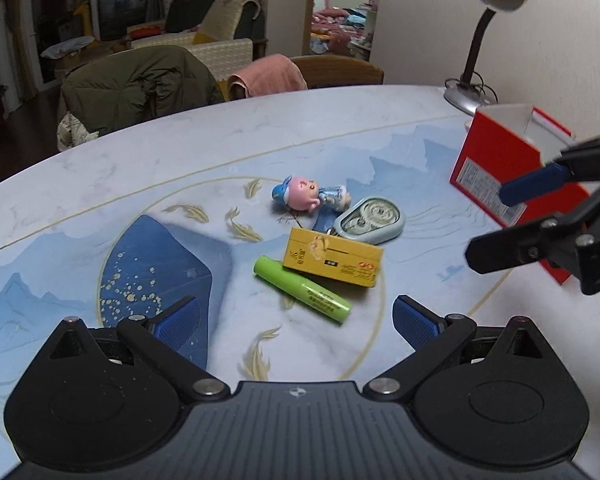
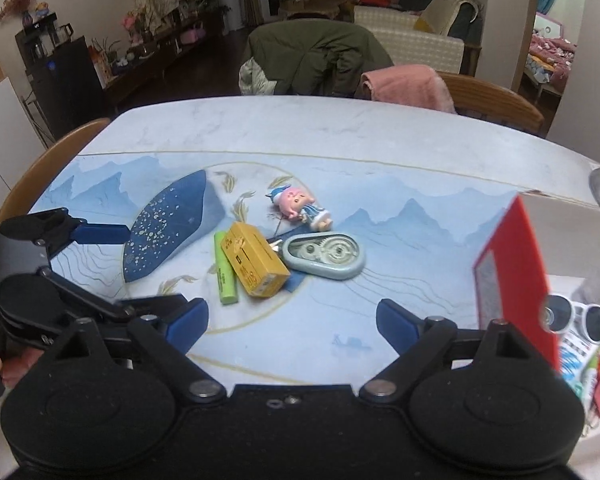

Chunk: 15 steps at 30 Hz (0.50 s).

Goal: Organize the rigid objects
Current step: 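Grasp the green stick with the left tool while the right grasps the yellow box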

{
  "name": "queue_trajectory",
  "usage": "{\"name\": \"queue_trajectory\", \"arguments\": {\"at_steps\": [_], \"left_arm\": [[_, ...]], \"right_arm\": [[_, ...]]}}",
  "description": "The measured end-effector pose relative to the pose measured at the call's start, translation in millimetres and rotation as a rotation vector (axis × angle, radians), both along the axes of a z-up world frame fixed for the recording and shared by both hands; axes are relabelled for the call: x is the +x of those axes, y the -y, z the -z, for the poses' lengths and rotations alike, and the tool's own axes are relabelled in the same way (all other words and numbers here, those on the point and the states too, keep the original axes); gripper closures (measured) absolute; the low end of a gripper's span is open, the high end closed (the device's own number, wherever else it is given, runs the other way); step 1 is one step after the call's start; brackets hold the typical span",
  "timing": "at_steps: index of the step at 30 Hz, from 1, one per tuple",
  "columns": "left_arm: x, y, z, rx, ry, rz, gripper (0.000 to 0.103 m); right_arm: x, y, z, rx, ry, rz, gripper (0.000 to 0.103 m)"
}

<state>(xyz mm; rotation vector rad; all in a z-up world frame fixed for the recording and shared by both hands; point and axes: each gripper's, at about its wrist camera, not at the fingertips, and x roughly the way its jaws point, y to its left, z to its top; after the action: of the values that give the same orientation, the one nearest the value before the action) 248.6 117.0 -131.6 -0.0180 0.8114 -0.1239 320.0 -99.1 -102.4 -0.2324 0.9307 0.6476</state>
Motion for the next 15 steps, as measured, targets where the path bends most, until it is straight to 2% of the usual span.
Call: {"name": "queue_trajectory", "arguments": {"at_steps": [9,15], "left_arm": [[20,6,21,0.069,0.023,0.129,0.0],[33,9,33,0.095,0.03,0.17,0.0]], "right_arm": [[19,-43,21,-0.086,0.0,-0.053,0.026],[32,-60,33,-0.126,-0.024,-0.097,0.035]]}}
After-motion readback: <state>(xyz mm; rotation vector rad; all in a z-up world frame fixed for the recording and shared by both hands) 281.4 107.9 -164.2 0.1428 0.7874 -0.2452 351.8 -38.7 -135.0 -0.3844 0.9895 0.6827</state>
